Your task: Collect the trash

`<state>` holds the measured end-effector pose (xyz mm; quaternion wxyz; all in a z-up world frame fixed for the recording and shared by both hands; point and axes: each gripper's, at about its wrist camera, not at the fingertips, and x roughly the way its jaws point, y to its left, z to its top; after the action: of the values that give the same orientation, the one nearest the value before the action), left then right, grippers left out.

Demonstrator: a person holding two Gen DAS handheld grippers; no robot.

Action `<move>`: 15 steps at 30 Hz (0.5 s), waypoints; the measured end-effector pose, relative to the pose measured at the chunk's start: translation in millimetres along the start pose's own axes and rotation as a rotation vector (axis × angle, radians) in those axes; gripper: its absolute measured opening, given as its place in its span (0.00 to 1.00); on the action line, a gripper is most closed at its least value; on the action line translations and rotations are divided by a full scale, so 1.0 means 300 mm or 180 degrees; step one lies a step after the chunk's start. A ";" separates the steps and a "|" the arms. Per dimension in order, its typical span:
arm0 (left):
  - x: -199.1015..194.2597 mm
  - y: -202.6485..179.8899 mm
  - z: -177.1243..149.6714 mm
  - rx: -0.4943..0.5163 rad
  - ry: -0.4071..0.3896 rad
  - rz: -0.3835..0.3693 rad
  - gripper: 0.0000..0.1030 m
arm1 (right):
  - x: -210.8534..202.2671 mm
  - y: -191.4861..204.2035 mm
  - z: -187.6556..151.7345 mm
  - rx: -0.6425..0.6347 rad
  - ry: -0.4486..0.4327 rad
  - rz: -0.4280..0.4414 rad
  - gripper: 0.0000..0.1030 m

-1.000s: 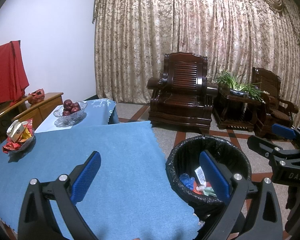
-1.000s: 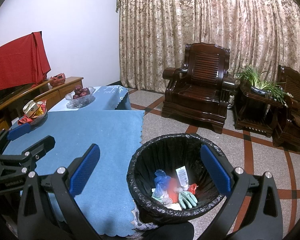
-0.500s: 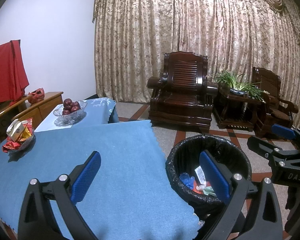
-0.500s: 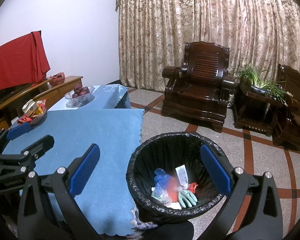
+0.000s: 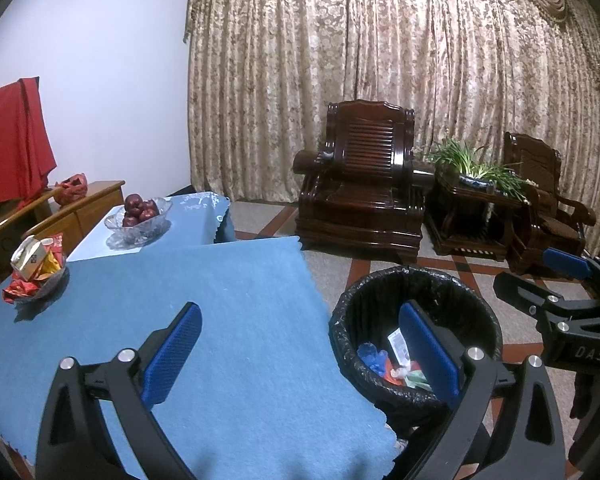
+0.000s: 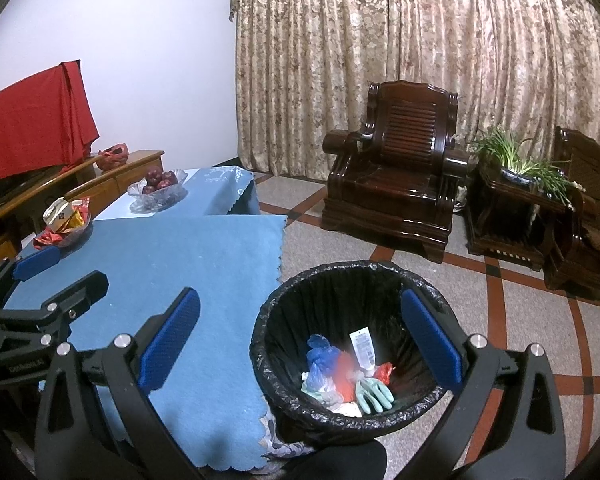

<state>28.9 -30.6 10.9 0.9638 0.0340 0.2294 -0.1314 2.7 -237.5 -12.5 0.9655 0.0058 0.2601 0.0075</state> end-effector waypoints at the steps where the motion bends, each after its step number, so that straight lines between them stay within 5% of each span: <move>1: 0.000 0.000 -0.001 -0.0003 0.0004 -0.0002 0.94 | 0.004 -0.003 -0.006 0.0001 0.0006 0.0001 0.95; 15: 0.006 -0.006 -0.057 -0.0002 0.0055 -0.0011 0.94 | 0.011 -0.011 -0.022 0.0009 0.0030 0.0003 0.95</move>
<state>22.7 -30.6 -5.2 0.9616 0.0344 0.2378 -0.1327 2.4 -240.6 -19.9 0.9643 0.0073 0.2647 0.0076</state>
